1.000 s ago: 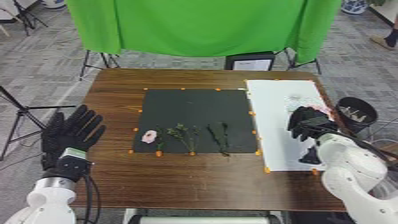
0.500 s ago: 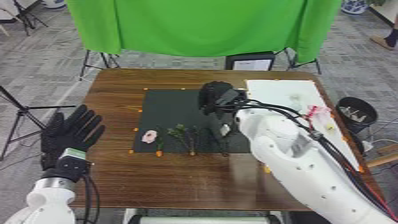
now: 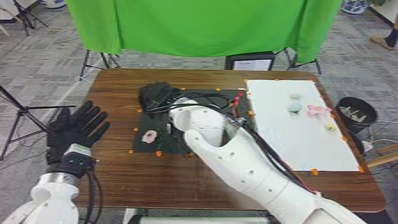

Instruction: Arrange flowers

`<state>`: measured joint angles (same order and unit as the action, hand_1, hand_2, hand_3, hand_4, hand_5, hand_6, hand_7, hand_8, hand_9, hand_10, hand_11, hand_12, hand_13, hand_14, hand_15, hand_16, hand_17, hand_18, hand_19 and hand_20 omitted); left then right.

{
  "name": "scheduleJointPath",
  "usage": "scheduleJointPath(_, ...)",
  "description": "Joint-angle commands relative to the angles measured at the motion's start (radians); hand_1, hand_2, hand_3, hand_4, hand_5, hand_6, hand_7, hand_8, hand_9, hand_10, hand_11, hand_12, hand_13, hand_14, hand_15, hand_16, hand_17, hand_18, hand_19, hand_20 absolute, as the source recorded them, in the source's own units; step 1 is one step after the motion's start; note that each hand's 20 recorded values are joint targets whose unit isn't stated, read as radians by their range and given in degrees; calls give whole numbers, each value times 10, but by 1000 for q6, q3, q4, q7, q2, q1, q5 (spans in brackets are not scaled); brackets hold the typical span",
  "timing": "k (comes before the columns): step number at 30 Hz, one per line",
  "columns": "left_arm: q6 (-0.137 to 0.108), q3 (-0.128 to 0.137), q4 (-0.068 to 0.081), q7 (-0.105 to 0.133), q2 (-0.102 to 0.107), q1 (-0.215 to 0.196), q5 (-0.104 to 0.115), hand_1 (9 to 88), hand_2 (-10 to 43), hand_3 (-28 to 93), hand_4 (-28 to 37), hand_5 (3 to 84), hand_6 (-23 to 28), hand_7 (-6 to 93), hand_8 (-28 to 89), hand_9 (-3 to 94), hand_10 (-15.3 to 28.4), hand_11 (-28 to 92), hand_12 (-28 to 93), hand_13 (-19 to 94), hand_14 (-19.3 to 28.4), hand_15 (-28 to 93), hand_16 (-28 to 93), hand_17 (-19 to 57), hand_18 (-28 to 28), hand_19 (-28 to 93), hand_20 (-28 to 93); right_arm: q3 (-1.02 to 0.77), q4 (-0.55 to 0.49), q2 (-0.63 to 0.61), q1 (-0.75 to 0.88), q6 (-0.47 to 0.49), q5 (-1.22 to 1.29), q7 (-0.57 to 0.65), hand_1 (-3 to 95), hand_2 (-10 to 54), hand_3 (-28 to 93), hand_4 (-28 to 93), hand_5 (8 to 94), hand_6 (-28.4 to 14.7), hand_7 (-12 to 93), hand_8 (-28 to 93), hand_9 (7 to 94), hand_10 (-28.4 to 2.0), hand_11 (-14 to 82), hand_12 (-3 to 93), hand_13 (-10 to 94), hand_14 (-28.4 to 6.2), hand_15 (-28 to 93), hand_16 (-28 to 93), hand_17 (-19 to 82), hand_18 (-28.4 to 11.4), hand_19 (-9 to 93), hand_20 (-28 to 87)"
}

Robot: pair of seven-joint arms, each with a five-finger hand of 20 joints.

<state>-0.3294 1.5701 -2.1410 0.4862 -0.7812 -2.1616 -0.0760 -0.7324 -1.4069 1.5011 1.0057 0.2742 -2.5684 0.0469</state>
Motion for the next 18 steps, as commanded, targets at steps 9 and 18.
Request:
scheduleJointPath(9,-2,-25,5,-7,1,28,-3,243,156,731,-283,480,108,115,-71,404,165,201,124,283,169,376,-71,-59,166,386,102,14,62,11,3,51,-44,69,600,-95,663,-283,685,28,320,-42,813,-67,58,348,722,-43,468,436,375,-198,808,437)
scheduleJointPath(18,0,-27,5,-6,-2,28,-4,247,155,731,-283,486,100,122,-73,408,159,203,123,284,169,377,-70,-59,166,386,102,-1,62,14,5,117,-47,78,601,-95,673,-283,639,22,315,-51,745,-72,72,309,699,-40,468,437,367,-197,802,431)
